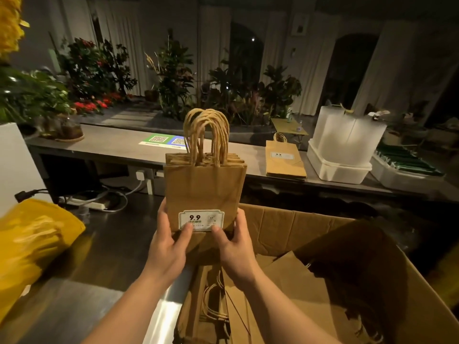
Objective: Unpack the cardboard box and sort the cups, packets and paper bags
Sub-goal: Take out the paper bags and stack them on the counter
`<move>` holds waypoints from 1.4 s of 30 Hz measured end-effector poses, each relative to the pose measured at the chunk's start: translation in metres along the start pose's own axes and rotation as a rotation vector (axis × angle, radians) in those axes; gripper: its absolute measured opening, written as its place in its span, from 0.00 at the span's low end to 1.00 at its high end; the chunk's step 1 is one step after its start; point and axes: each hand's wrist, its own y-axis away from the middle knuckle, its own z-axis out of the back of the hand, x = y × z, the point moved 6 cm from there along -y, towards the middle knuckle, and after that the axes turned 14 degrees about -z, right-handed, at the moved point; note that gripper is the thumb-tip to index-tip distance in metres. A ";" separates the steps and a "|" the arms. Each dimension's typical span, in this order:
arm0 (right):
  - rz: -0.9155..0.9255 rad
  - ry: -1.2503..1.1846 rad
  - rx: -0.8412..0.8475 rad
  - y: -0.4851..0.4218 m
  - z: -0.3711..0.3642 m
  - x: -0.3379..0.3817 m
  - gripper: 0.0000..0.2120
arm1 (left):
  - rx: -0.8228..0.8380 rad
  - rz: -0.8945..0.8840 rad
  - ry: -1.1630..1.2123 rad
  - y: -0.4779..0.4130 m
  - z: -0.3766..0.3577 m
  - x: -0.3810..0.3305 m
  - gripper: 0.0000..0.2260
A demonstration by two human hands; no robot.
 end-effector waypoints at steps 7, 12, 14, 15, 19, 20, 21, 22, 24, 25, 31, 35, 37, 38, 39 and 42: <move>-0.076 -0.020 0.097 0.006 -0.003 -0.015 0.17 | -0.026 0.021 0.038 0.003 0.002 0.008 0.23; -0.075 0.072 0.177 0.012 -0.005 -0.026 0.29 | -0.051 0.049 0.059 0.003 0.002 0.011 0.24; -0.044 0.098 0.200 0.013 -0.009 -0.021 0.31 | -0.056 0.047 0.068 0.002 0.002 0.009 0.26; -0.022 0.107 0.203 0.013 -0.009 -0.019 0.32 | -0.066 0.044 0.075 0.002 0.002 0.008 0.27; -0.028 0.156 0.181 0.010 -0.005 -0.014 0.42 | -0.091 0.013 0.029 0.003 0.000 0.000 0.29; -0.035 0.172 0.179 0.010 -0.005 -0.014 0.44 | -0.092 0.008 0.018 0.004 0.000 0.000 0.30; -0.026 0.183 0.178 0.009 -0.004 -0.013 0.44 | -0.090 -0.001 0.011 0.003 0.000 0.000 0.31; -0.022 0.188 0.179 0.008 -0.003 -0.012 0.44 | -0.088 -0.002 0.004 0.002 0.000 0.001 0.31; -0.024 0.177 0.186 0.008 -0.003 -0.011 0.43 | -0.084 0.017 -0.013 0.002 0.000 0.003 0.30; -0.027 0.153 0.199 0.009 -0.003 -0.011 0.42 | -0.083 0.027 -0.024 0.002 0.001 0.003 0.29; -0.121 -0.026 0.112 0.010 0.001 -0.028 0.29 | 0.021 0.106 0.033 0.014 0.002 0.010 0.28; -0.163 -0.097 0.077 0.011 0.002 -0.030 0.23 | 0.164 0.258 -0.078 0.038 0.003 0.029 0.21; -0.149 -0.083 0.060 0.011 0.007 -0.023 0.23 | 0.192 0.272 -0.146 0.035 0.002 0.029 0.18; -0.143 -0.082 0.049 0.010 0.011 -0.019 0.23 | 0.202 0.261 -0.168 0.028 -0.001 0.024 0.18; -0.136 -0.084 0.032 0.006 0.019 -0.013 0.23 | 0.208 0.241 -0.181 0.018 -0.008 0.016 0.18; -0.104 -0.060 -0.055 -0.012 0.052 0.012 0.23 | 0.205 0.163 -0.191 -0.022 -0.038 -0.008 0.18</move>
